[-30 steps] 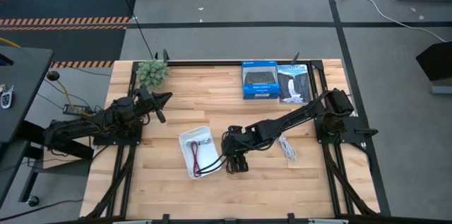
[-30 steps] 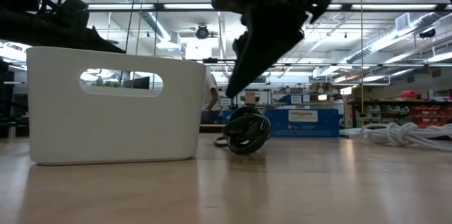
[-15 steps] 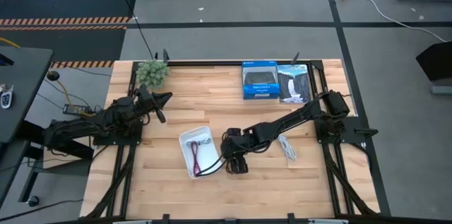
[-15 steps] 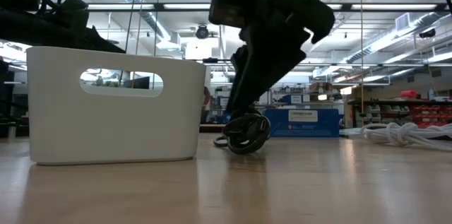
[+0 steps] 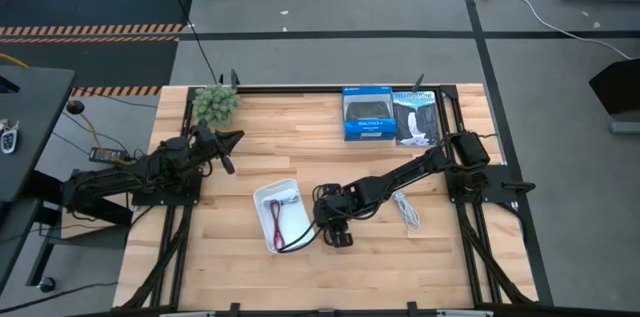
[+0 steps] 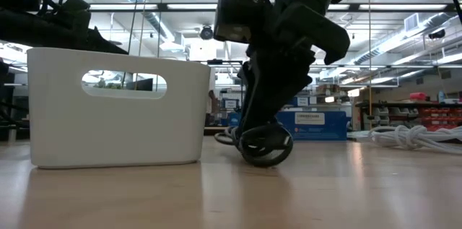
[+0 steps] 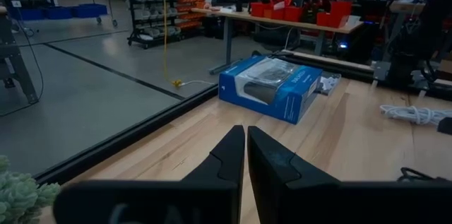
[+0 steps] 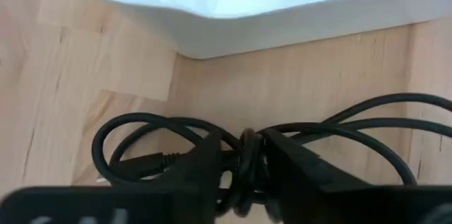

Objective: Pick and place USB-C Cables
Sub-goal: Put the black charger cable into the white bin

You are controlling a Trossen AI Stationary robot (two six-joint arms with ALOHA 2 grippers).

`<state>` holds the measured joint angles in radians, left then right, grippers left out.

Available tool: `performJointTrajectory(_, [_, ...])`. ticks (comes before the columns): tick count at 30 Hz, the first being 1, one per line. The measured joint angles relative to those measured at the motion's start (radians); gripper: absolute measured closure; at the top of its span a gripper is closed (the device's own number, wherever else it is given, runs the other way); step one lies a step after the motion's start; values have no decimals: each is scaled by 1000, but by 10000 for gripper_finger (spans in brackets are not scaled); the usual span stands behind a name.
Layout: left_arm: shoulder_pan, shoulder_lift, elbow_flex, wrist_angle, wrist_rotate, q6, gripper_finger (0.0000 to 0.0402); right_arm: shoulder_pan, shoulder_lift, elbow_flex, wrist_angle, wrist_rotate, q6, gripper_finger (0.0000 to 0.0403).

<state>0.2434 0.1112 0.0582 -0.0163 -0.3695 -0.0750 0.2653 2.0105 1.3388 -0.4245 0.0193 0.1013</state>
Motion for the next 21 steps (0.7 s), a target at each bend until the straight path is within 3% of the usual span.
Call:
performJointTrajectory(7, [0,0,0,4,0,0,377,0,0,0,-2,-7,0,385])
performJointTrajectory(21, [0,0,0,5,0,0,377,-2,-45,65,-93,-14,-43,386])
